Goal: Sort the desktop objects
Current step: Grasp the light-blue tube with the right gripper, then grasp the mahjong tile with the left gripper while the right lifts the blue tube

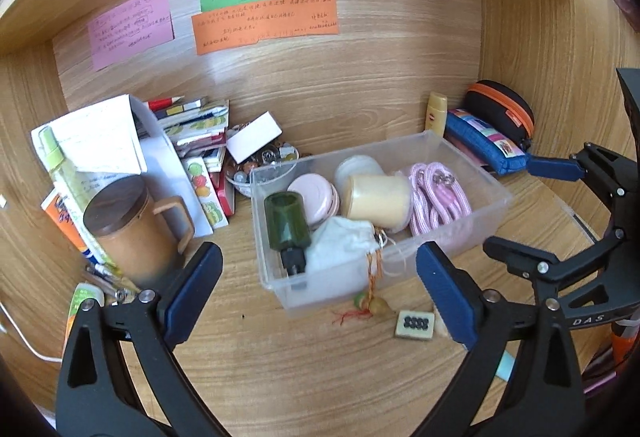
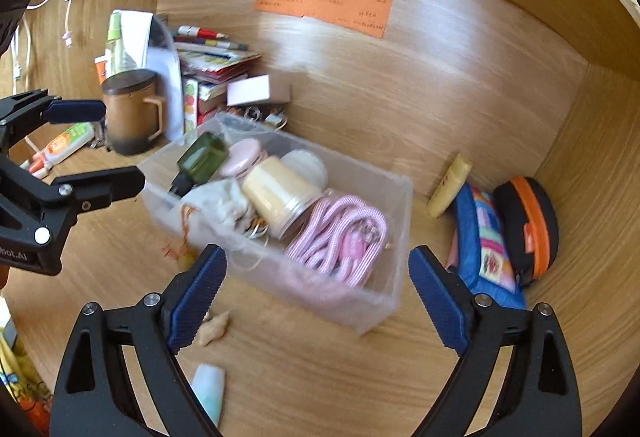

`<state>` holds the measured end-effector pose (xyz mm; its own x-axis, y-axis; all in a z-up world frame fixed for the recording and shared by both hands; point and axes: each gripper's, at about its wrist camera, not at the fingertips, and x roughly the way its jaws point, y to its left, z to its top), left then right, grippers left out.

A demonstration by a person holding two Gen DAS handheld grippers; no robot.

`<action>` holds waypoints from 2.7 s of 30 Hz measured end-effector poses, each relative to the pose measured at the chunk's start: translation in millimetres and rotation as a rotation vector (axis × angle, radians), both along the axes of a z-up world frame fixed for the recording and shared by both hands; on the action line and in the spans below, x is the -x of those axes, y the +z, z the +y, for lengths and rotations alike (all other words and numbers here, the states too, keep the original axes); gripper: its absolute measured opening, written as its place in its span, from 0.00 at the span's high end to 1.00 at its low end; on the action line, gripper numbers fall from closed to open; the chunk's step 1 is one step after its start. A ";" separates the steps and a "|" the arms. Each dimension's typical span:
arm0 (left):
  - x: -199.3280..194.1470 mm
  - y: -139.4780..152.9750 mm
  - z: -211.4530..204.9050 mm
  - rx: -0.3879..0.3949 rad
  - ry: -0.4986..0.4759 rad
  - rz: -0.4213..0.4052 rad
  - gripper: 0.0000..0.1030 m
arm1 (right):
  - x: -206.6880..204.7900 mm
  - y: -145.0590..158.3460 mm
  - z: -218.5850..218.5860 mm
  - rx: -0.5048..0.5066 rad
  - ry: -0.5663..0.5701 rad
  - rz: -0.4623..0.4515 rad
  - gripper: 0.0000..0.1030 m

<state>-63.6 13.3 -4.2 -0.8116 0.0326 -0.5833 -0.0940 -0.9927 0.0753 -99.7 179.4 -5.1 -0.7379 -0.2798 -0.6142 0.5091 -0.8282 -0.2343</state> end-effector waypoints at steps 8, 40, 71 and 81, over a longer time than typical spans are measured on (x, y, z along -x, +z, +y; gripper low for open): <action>-15.1 -25.8 -4.9 -0.045 0.023 -0.067 0.04 | -25.9 -33.5 7.4 0.032 0.021 -0.101 0.11; 6.4 -101.4 40.5 -0.058 -0.071 -0.323 0.04 | -61.6 -90.6 23.6 0.099 0.119 -0.281 0.78; 15.5 -102.9 61.1 -0.021 -0.088 -0.286 0.68 | -26.6 -49.9 58.4 0.199 0.074 -0.203 0.78; 4.1 -90.1 46.9 -0.039 -0.038 -0.236 0.68 | -22.7 -39.2 56.8 0.232 0.079 -0.185 0.78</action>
